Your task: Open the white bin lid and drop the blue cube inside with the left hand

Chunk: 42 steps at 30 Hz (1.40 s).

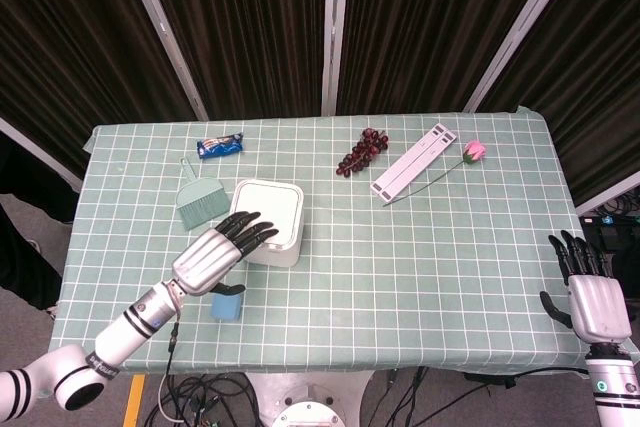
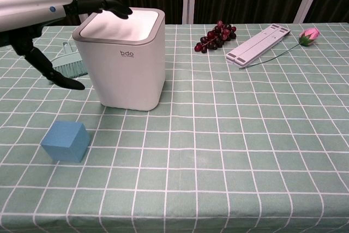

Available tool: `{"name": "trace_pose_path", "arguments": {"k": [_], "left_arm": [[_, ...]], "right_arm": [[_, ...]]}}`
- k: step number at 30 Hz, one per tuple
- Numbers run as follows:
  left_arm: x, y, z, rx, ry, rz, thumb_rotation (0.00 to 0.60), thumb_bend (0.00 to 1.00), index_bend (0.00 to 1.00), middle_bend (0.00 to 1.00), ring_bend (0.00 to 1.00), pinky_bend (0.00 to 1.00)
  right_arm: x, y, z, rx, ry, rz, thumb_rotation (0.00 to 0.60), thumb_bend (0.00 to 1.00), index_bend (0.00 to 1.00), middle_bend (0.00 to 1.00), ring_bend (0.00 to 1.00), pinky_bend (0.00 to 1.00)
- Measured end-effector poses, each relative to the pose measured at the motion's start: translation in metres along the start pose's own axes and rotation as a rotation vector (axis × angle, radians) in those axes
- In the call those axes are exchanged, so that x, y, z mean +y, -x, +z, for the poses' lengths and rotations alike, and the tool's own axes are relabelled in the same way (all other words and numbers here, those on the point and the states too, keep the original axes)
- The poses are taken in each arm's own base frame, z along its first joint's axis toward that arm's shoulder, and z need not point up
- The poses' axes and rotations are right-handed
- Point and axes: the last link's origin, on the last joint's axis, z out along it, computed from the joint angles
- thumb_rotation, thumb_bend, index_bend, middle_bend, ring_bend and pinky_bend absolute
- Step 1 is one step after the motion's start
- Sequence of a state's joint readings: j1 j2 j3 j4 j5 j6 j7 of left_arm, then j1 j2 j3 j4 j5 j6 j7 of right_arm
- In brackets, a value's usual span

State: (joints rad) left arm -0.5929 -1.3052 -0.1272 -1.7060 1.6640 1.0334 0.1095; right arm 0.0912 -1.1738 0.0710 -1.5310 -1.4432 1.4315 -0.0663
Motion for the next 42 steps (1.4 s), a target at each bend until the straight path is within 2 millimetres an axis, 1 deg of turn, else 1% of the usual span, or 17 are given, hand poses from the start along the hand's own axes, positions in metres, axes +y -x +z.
{"name": "trace_pose_path", "arguments": {"k": [5,10,16,19,20,23,24,25,26,28,30,33,36,39,41,42], "left_arm": [[0.000,0.008,0.003,-0.028,-0.019,0.033,0.600,0.09,0.08,0.14,0.00,0.11],[0.001,0.015,0.000,-0.044,-0.026,0.047,0.600,0.09,0.08,0.21,0.00,0.11],[0.002,0.019,-0.001,-0.064,-0.023,0.073,0.600,0.09,0.08,0.24,0.00,0.10],[0.002,0.016,-0.001,-0.047,-0.028,0.077,0.600,0.09,0.08,0.20,0.00,0.10],[0.001,0.013,-0.002,-0.034,-0.030,0.078,0.600,0.09,0.08,0.18,0.00,0.10],[-0.002,0.001,-0.004,0.037,-0.050,0.084,0.600,0.09,0.08,0.14,0.00,0.10],[-0.006,-0.007,-0.006,0.072,-0.064,0.090,0.600,0.09,0.08,0.14,0.00,0.10],[-0.010,-0.015,-0.010,0.105,-0.082,0.098,0.600,0.09,0.08,0.14,0.00,0.10],[-0.012,-0.019,-0.012,0.119,-0.092,0.102,0.600,0.09,0.09,0.14,0.00,0.10],[-0.022,-0.032,-0.024,0.154,-0.137,0.114,0.600,0.09,0.10,0.14,0.00,0.11],[-0.033,-0.042,-0.042,0.174,-0.200,0.123,0.600,0.09,0.11,0.14,0.00,0.11],[-0.049,-0.046,-0.070,0.170,-0.303,0.117,0.600,0.09,0.11,0.14,0.00,0.11],[-0.058,-0.038,-0.096,0.128,-0.381,0.074,0.600,0.09,0.12,0.14,0.00,0.11],[-0.062,-0.024,-0.115,0.074,-0.422,0.013,0.600,0.09,0.13,0.14,0.00,0.13],[-0.062,-0.016,-0.121,0.043,-0.426,-0.019,0.600,0.09,0.13,0.14,0.00,0.15],[-0.060,-0.008,-0.125,0.013,-0.422,-0.042,0.600,0.09,0.13,0.14,0.00,0.15]], "right_arm": [[0.002,0.001,0.001,0.003,0.003,0.004,0.600,0.21,0.00,0.00,0.00,0.00],[0.001,0.002,0.001,0.001,0.002,0.006,0.600,0.21,0.00,0.00,0.00,0.00],[0.000,0.003,0.001,-0.002,-0.002,0.007,0.600,0.21,0.00,0.00,0.00,0.00],[0.000,0.002,0.002,0.001,-0.001,0.009,0.600,0.21,0.00,0.00,0.00,0.00],[0.000,0.002,0.002,0.002,-0.001,0.009,0.600,0.21,0.00,0.00,0.00,0.00],[0.000,0.001,0.002,0.005,0.000,0.010,0.600,0.21,0.00,0.00,0.00,0.00],[0.000,0.001,0.002,0.007,0.001,0.011,0.600,0.21,0.00,0.00,0.00,0.00],[0.001,0.001,0.002,0.007,0.002,0.012,0.600,0.21,0.00,0.00,0.00,0.00],[0.001,0.001,0.002,0.007,0.002,0.013,0.600,0.21,0.00,0.00,0.00,0.00],[0.001,0.001,0.002,0.006,0.002,0.015,0.600,0.21,0.00,0.00,0.00,0.00],[0.000,0.002,0.002,0.003,0.001,0.016,0.600,0.21,0.00,0.00,0.00,0.00],[-0.001,0.002,0.002,0.002,-0.003,0.019,0.600,0.21,0.00,0.00,0.00,0.00],[-0.003,0.001,0.003,0.003,-0.008,0.021,0.600,0.21,0.00,0.00,0.00,0.00],[-0.004,0.000,0.004,0.008,-0.010,0.021,0.600,0.21,0.00,0.00,0.00,0.00],[-0.005,-0.001,0.004,0.011,-0.011,0.020,0.600,0.21,0.00,0.00,0.00,0.00],[-0.005,-0.002,0.004,0.013,-0.012,0.020,0.600,0.21,0.00,0.00,0.00,0.00]]}}
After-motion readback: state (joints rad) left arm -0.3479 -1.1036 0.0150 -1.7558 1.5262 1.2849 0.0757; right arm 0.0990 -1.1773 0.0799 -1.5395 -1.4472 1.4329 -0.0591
